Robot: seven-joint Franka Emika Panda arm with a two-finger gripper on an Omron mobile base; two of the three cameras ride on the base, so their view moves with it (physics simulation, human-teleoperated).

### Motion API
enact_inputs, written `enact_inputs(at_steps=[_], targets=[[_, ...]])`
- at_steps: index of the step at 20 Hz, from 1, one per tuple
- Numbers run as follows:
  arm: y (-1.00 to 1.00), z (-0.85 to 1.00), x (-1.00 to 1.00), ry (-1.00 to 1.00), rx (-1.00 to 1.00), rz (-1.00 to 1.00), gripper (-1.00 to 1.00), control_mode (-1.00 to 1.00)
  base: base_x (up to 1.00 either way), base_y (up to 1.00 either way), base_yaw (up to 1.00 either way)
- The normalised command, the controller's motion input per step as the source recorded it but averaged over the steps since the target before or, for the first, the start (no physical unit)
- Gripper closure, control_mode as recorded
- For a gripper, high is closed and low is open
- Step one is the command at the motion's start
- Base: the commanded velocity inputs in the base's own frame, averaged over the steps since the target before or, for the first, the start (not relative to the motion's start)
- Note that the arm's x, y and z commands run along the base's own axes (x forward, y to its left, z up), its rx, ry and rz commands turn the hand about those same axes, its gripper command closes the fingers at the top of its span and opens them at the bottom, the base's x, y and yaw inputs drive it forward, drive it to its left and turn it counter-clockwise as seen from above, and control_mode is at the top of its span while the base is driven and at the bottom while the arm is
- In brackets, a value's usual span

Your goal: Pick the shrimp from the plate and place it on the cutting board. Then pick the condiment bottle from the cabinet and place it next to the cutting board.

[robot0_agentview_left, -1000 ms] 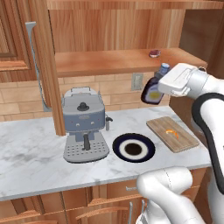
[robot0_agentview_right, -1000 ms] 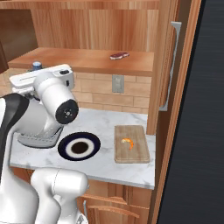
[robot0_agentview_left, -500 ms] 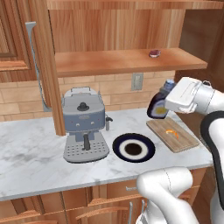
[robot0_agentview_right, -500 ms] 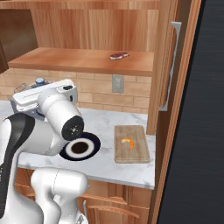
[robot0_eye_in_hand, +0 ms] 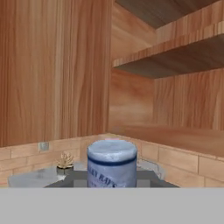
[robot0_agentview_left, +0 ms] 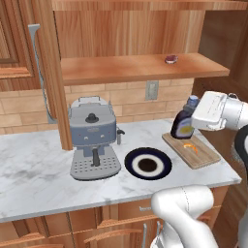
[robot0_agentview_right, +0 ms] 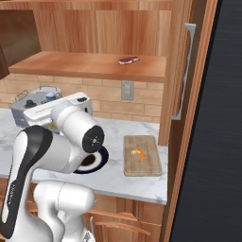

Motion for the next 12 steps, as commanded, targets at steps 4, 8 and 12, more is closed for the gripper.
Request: enact_inputs(at_steps=[4,8,12], targets=[[0.0,-0.54,-0.14,0.0,0.0,0.0,1.0,-1.0,0.0,0.0,0.0],[0.01,-0.7,-0.09,-0.01,0.0,0.0,1.0,-1.0,0.0,0.0,0.0],[0.11,-0.86,-0.02,-0.05,0.0,0.0,1.0,-1.0,0.0,0.0,0.0]])
